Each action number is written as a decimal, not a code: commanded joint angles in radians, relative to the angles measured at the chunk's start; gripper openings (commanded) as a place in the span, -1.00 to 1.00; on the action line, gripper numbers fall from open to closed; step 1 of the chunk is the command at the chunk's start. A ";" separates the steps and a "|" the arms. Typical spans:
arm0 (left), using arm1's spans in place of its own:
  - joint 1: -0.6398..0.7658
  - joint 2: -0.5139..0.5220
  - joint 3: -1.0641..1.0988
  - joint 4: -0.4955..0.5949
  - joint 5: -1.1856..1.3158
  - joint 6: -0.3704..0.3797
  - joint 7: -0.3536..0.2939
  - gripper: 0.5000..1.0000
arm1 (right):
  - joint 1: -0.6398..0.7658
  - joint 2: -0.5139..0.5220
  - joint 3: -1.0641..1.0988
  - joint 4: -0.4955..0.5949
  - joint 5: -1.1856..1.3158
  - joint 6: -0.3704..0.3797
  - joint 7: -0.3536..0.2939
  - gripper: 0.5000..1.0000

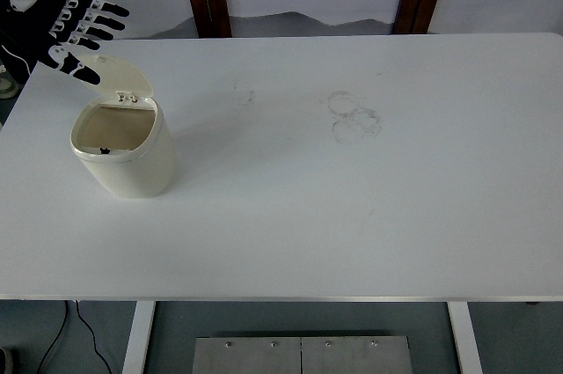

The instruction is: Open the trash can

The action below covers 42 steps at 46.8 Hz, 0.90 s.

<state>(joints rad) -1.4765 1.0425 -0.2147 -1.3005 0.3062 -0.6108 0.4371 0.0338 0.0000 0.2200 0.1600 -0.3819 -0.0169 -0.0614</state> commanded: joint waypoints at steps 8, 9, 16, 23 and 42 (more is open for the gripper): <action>-0.056 -0.088 -0.035 0.173 -0.151 0.000 -0.001 1.00 | 0.000 0.000 0.001 0.000 0.000 0.000 0.000 0.98; -0.056 -0.101 -0.048 0.194 -0.174 0.000 -0.001 1.00 | 0.000 0.000 0.001 0.000 0.000 0.000 0.000 0.98; -0.051 -0.151 -0.121 0.282 -0.280 0.000 -0.011 1.00 | 0.000 0.000 0.001 0.000 0.001 0.000 0.000 0.98; -0.025 -0.160 -0.138 0.313 -0.351 0.000 -0.109 1.00 | 0.000 0.000 0.001 0.000 0.000 0.000 0.000 0.98; 0.160 -0.144 -0.195 0.421 -0.509 0.010 -0.392 1.00 | -0.003 0.000 0.001 0.001 0.000 0.000 0.000 0.98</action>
<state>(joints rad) -1.3515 0.8974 -0.3974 -0.8970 -0.1907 -0.6012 0.1034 0.0306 0.0000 0.2210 0.1613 -0.3819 -0.0169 -0.0614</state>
